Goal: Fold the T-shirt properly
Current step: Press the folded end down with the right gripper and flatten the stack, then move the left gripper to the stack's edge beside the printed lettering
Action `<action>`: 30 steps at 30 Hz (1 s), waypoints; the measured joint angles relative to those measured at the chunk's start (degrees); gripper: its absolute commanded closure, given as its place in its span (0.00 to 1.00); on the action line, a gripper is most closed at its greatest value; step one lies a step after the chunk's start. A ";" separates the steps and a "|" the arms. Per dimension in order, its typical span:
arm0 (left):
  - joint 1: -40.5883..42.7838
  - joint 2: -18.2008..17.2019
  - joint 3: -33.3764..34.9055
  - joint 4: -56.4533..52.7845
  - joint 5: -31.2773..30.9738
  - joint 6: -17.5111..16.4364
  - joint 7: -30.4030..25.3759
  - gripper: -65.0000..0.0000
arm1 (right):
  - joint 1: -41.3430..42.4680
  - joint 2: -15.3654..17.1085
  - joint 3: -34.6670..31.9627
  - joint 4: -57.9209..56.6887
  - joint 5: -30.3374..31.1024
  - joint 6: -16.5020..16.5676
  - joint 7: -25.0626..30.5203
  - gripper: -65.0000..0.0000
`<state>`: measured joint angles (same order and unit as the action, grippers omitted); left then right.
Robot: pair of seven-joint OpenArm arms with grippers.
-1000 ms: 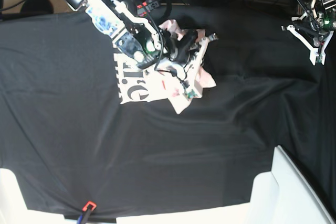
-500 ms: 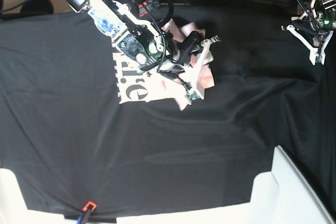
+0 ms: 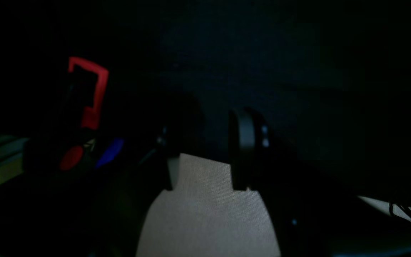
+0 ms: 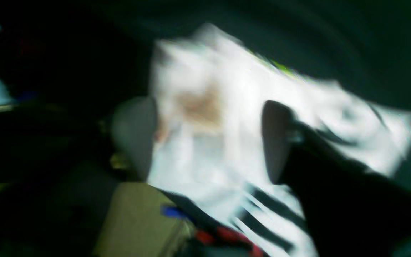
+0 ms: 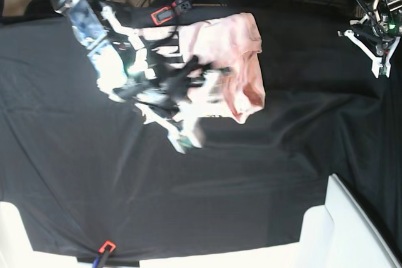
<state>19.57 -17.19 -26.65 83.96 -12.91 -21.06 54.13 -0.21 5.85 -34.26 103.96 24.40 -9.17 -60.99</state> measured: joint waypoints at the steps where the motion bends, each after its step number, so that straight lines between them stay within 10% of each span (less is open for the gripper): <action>1: 0.13 -0.09 0.00 0.07 -0.13 0.02 0.00 0.66 | -0.07 0.26 0.28 -1.42 -0.13 -0.02 0.00 0.90; 6: 1.01 0.04 -0.09 3.30 -0.57 0.02 0.20 0.82 | 1.16 -0.81 -0.42 -10.03 0.74 0.39 1.36 0.97; 25: 1.38 1.68 -0.22 7.54 -0.59 -0.22 0.02 0.84 | 10.27 -8.81 -6.19 -37.31 0.76 0.61 9.97 1.00; 30: 1.40 2.75 0.11 7.74 -9.46 -7.76 0.28 0.84 | 10.25 -7.98 -6.78 -34.82 0.35 0.00 7.32 1.00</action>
<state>20.97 -14.44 -26.55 91.70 -22.37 -28.82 54.41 10.04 -2.13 -41.04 69.14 24.75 -9.17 -53.67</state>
